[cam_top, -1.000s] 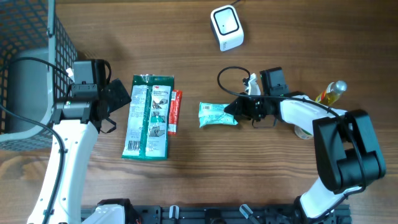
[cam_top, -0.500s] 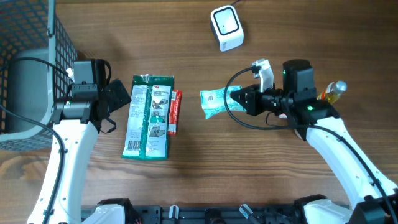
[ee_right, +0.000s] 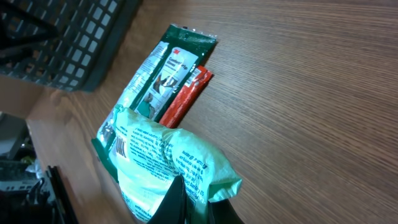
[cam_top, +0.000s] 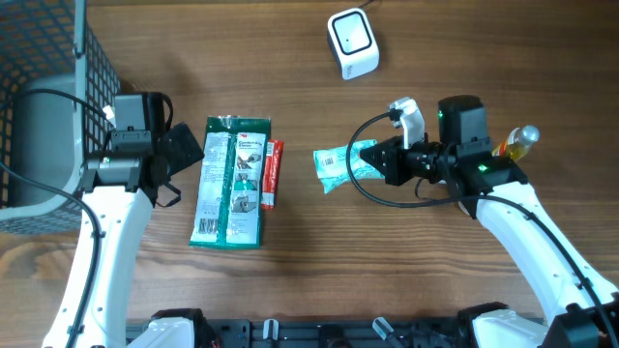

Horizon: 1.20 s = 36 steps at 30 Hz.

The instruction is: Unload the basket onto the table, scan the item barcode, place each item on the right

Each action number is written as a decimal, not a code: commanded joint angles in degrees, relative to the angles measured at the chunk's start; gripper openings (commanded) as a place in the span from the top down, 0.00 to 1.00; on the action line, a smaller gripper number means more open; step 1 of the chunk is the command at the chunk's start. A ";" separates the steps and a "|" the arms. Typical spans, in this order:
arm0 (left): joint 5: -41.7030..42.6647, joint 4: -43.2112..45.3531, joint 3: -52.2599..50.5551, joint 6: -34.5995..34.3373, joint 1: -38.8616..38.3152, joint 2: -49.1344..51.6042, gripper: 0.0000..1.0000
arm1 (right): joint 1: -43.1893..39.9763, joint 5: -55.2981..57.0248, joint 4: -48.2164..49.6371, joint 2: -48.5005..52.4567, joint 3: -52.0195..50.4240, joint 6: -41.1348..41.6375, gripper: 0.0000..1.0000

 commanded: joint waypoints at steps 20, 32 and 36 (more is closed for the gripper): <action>-0.74 0.13 0.52 -0.72 0.22 0.11 0.00 | -0.24 16.09 -0.04 -0.96 0.90 0.35 0.96; -0.72 0.13 0.52 -0.72 0.22 0.11 0.00 | 0.57 40.30 -13.94 5.62 36.81 -20.41 0.96; -0.72 0.13 0.52 -0.72 0.22 0.11 0.00 | 3.58 48.33 -4.31 12.00 37.77 -28.98 0.96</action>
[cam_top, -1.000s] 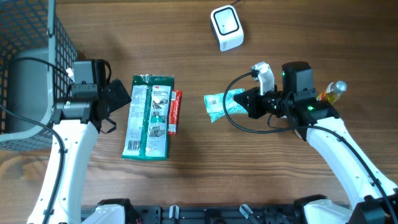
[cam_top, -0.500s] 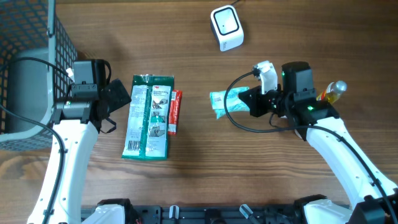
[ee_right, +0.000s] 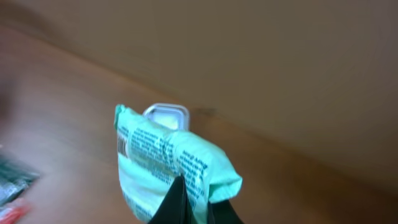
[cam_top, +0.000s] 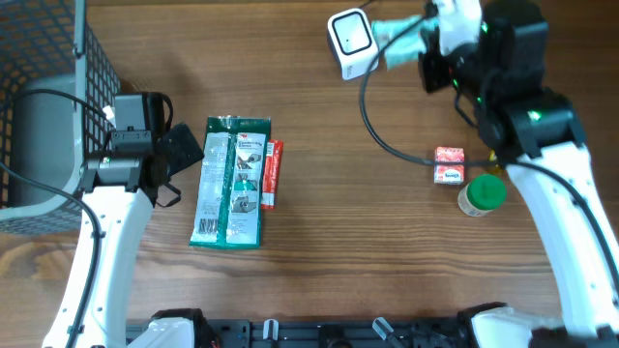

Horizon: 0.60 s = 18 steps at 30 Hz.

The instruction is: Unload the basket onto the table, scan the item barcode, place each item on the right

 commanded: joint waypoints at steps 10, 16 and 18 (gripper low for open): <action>-0.74 0.11 0.52 -0.72 0.22 0.11 0.00 | 9.51 28.65 34.71 26.71 0.63 -35.78 0.96; -0.74 0.11 0.52 -0.72 0.22 0.11 0.00 | 9.70 32.59 43.80 34.12 0.61 -40.09 0.95; -0.72 0.11 0.52 -0.72 0.22 0.11 0.00 | 9.70 31.58 45.20 35.45 0.61 -40.11 0.96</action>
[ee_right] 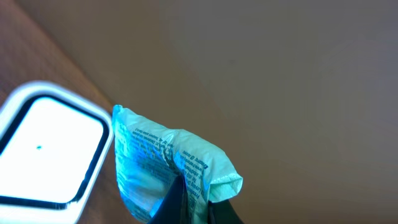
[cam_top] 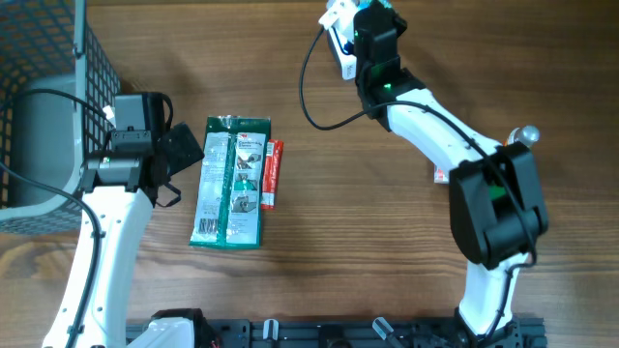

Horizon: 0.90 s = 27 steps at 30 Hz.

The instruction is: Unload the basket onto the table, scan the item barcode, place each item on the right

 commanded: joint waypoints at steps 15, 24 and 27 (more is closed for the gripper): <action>-0.76 0.09 0.52 -0.72 0.20 0.07 0.00 | 0.98 -0.42 -4.48 3.15 -0.15 -0.48 0.96; -0.76 0.09 0.52 -0.72 0.20 0.07 0.00 | 2.05 -6.45 -12.39 3.15 -0.15 7.89 0.96; -0.76 0.09 0.52 -0.72 0.20 0.07 0.00 | 2.43 -7.41 -15.76 3.15 -0.15 7.87 0.96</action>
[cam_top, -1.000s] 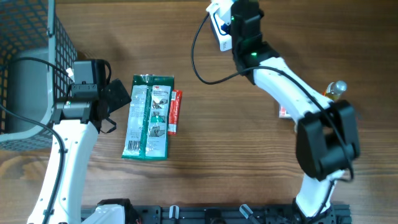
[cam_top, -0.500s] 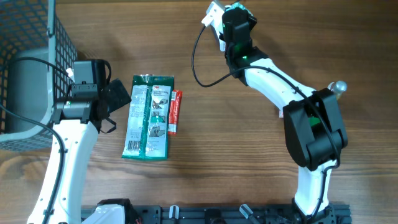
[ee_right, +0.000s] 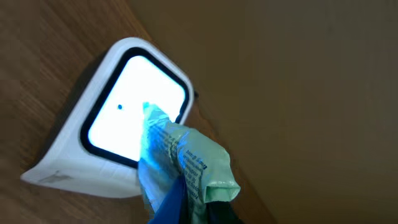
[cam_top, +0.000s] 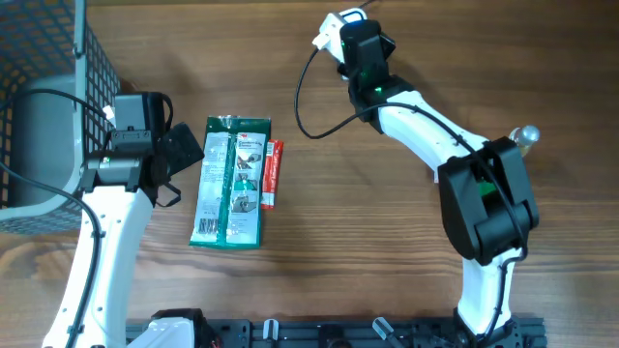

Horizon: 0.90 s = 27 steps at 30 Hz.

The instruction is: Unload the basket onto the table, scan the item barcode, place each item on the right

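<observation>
In the right wrist view a light green printed packet [ee_right: 186,168] is pinched in my right gripper [ee_right: 196,214], which is shut on it. The packet hangs right in front of the lit window of the white barcode scanner [ee_right: 118,124], its printed side turned partly toward the glass. In the overhead view the right gripper [cam_top: 350,29] reaches over the scanner [cam_top: 334,27] at the table's far edge, hiding most of it and the packet. My left gripper [cam_top: 184,147] rests beside the green flat pack [cam_top: 230,181]; its fingers do not show clearly.
A red sachet [cam_top: 273,172] lies against the green flat pack. A dark wire basket [cam_top: 48,68] fills the far left corner. A small bottle top [cam_top: 525,134] peeks out at the right behind the right arm.
My right gripper, still shut on the green packet, has shifted slightly left; the scanner window, then at the left of the wrist view, now sits directly behind the packet.
My right gripper first held the green packet low over the table's middle, right of the flat pack. Then it held the packet at the far edge next to the scanner. After that the packet was close beside the scanner window, and now it is directly in front of it. The left arm stayed still.
</observation>
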Each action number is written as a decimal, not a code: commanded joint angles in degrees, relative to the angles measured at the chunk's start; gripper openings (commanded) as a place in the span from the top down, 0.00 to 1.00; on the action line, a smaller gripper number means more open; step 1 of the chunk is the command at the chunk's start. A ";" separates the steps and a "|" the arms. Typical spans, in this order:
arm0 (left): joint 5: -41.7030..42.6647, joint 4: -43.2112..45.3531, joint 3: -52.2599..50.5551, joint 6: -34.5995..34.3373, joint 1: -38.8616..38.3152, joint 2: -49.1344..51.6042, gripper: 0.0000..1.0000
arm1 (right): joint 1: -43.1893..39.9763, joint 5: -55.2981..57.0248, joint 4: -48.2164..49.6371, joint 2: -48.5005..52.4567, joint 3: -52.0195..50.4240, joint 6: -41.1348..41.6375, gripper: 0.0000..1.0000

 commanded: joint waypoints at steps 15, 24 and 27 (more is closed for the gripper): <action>-0.74 0.13 0.52 -0.72 0.22 0.07 0.00 | 0.50 -8.76 -23.43 -20.59 -0.55 20.06 0.96; -0.74 0.13 0.52 -0.72 0.22 0.07 0.00 | -5.49 -35.32 -69.29 -24.48 -3.17 31.58 0.96; -0.72 0.13 0.52 -0.72 0.22 0.07 0.00 | -7.06 -30.27 -70.86 -24.24 -7.26 35.43 0.96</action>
